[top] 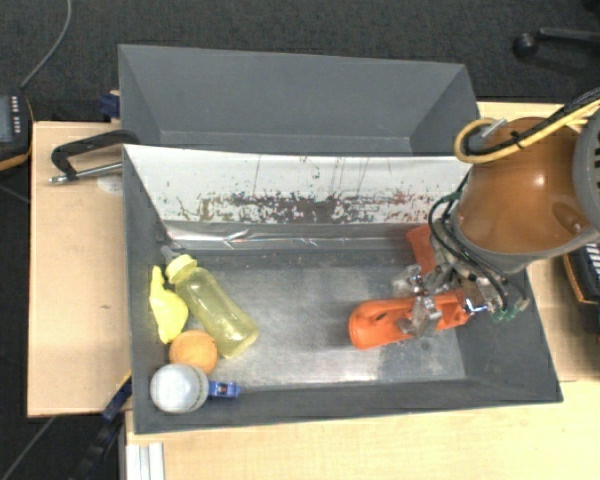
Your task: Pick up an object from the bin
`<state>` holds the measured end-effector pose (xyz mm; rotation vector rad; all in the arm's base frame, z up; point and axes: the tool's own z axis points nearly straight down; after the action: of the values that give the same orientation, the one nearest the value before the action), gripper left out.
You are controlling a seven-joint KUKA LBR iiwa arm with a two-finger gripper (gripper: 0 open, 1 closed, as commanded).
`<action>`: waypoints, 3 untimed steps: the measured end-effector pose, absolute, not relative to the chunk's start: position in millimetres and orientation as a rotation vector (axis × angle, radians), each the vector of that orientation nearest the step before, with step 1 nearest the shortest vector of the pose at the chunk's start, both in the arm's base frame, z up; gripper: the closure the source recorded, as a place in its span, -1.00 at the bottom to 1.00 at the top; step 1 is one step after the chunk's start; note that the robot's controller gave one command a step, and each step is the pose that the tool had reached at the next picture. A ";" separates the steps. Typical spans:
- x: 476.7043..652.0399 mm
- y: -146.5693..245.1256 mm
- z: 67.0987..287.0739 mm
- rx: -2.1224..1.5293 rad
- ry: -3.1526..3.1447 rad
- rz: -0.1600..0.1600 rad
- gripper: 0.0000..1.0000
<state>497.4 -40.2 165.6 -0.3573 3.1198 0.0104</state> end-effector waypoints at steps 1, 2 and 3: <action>527.7 -36.4 138.4 -0.303 3.104 0.004 1.00; 525.1 -22.3 156.8 -0.315 3.124 0.011 1.00; 553.8 -6.6 146.0 -0.310 3.094 0.004 1.00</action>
Offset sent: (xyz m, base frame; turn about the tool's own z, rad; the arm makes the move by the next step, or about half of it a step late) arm 0.0311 0.0501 0.1456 -0.0067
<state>553.8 -6.6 146.0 -0.3101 3.0940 0.0040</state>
